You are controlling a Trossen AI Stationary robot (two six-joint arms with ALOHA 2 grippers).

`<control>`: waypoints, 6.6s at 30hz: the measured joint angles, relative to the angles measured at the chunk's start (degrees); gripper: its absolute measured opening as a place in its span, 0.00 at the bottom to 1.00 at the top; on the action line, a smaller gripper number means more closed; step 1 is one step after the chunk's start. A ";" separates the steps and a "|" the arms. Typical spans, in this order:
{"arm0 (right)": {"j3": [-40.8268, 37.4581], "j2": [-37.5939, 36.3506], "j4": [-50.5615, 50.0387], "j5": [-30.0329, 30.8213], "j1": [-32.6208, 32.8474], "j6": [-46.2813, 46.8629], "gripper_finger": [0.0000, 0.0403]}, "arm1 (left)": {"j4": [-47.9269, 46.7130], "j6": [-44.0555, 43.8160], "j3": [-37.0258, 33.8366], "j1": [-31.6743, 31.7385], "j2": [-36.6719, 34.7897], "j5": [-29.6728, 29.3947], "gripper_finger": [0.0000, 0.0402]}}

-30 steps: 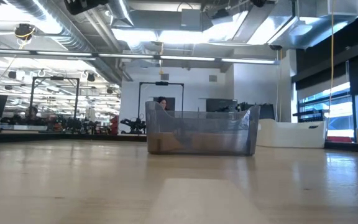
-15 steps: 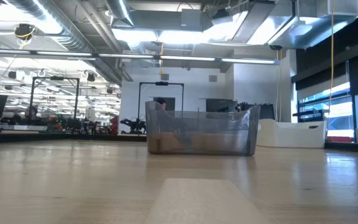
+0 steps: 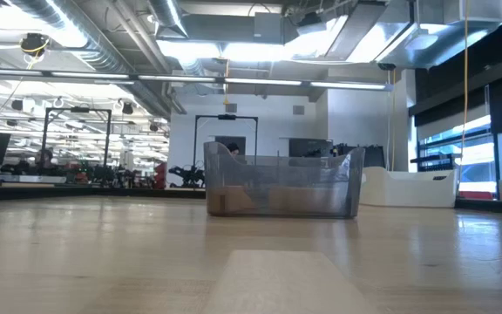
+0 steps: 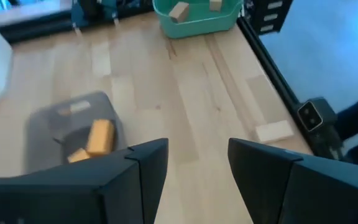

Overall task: Sort & place blocks by color
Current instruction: Put the brown block in the blue bin

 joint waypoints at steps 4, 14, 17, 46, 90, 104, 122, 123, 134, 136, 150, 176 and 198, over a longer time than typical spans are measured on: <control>2.52 0.00 -4.74 4.76 -0.04 0.01 0.34 | -12.36 4.77 11.31 0.30 4.60 -0.01 0.40; 7.18 0.02 -17.89 9.84 1.12 -4.09 0.34 | -33.13 11.67 26.56 1.26 17.04 4.71 0.40; 7.24 0.94 -18.87 10.52 3.56 -6.65 0.34 | -33.98 11.65 26.81 1.42 17.76 4.54 0.40; 40.03 38.86 -42.17 14.08 10.86 -28.42 0.34 | -40.15 4.35 26.77 -0.58 11.51 2.51 0.40; 41.71 62.97 -20.31 -2.35 12.87 -65.47 0.34 | -46.57 -17.68 26.77 -4.02 -5.33 -17.95 0.40; 41.69 63.39 -13.31 9.69 15.00 -63.87 0.34 | -46.46 -18.91 26.77 -4.02 -5.31 -17.97 0.40; 41.69 63.36 -12.96 11.70 15.04 -60.89 0.29 | -46.35 -20.00 26.77 -4.02 -5.31 -17.99 0.40; 41.69 63.36 -13.01 11.69 15.04 -60.92 0.27 | -46.35 -20.05 26.77 -4.02 -5.31 -18.01 0.40; 41.71 63.34 -11.85 15.32 15.04 -60.88 0.24 | -46.32 -21.04 26.77 -4.02 -5.31 -18.01 0.40; 41.71 63.34 -11.32 16.05 15.04 -60.87 0.28 | -46.31 -21.95 26.77 -4.02 -5.31 -18.01 0.40; 41.75 63.33 -16.52 11.13 15.00 -60.85 0.48 | -46.31 -23.10 26.75 -4.02 -5.31 -18.01 0.40; 41.34 64.08 -16.33 2.60 15.08 -61.09 0.48 | -46.31 -23.37 26.75 -4.04 -5.29 -18.43 0.40; 41.53 68.06 -14.00 0.48 15.04 -60.88 0.48 | -45.35 -23.48 26.75 -4.04 -5.29 -18.45 0.40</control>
